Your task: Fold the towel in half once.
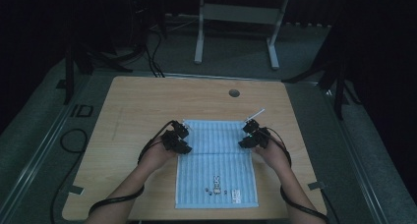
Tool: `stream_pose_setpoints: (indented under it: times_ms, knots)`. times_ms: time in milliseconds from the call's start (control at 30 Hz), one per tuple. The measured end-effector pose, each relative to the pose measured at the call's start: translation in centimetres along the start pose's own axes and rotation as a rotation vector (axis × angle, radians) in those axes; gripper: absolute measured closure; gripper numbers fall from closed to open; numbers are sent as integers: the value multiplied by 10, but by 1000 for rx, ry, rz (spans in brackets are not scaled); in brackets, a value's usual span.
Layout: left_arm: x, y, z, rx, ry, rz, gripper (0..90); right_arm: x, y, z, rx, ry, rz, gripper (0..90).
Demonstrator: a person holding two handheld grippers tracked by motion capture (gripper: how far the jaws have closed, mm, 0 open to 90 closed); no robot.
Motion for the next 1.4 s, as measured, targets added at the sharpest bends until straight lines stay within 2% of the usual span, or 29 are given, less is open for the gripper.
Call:
stream_pose_setpoints:
  times_ms: [100, 167, 233, 333, 400, 467, 533, 633, 700, 867, 900, 1000, 1033, 1100, 1133, 1200, 1333, 1367, 1400]
  knots:
    - [-19, 11, -7, 35, 49, -39, 599, 8, 12, -13, 28, -10, 24, 682]
    - [-34, 13, -12, 64, 90, -39, 526, 19, 17, -25, 44, -34, 39, 669]
    - [-47, 12, -16, 78, 121, -44, 510, 27, 18, -34, 50, -63, 40, 654]
    - [-62, 5, -20, 92, 167, -22, 477, 41, 14, -47, 51, -110, 36, 633]
    - [-70, -2, -22, 86, 185, -36, 477, 49, 7, -54, 33, -127, 71, 626]
    - [-76, -9, -23, 83, 211, -31, 477, 54, -1, -59, 19, -151, 57, 610]
    - [-79, -16, -25, 80, 228, -32, 477, 57, -7, -62, 18, -153, 71, 591]
    - [-81, -26, -26, 62, 225, -39, 477, 60, -19, -63, -5, -175, 76, 585]
    - [-82, -30, -27, 70, 241, -24, 480, 60, -26, -62, -26, -181, 89, 585]
    - [-82, -37, -29, 68, 242, -28, 504, 57, -37, -60, -62, -159, 94, 626]
    - [-81, -38, -30, 72, 242, -35, 513, 57, -38, -60, -55, -153, 99, 638]
    - [-78, -40, -32, 77, 216, -51, 604, 55, -38, -61, -48, -149, 94, 752]
    - [-76, -41, -33, 84, 213, -39, 695, 53, -38, -61, -47, -139, 95, 808]
    - [-73, -43, -36, 77, 210, -25, 786, 49, -38, -62, -54, -117, 105, 833]
    - [-71, -43, -37, 75, 195, -27, 826, 47, -38, -62, -52, -106, 114, 838]
    - [-72, -37, -38, 104, 206, -28, 856, 46, -35, -63, -39, -104, 110, 842]
    - [-76, -14, -45, 175, 221, -24, 866, 49, -16, -69, 20, -110, 98, 844]
    - [-77, -8, -47, 187, 226, -26, 866, 50, -9, -73, 30, -112, 96, 844]
    - [-77, -8, -47, 187, 226, -26, 866, 50, -9, -73, 30, -112, 96, 844]
Point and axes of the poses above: each handheld gripper's, and its own axes: y roughly backward along the jaws, z roughly out of its underside, x roughly to its right, the point moved 3 cm from there along -y, roughly forward along the jaws, and after that the axes turned 7 degrees about -y, right-handed, at the moved point
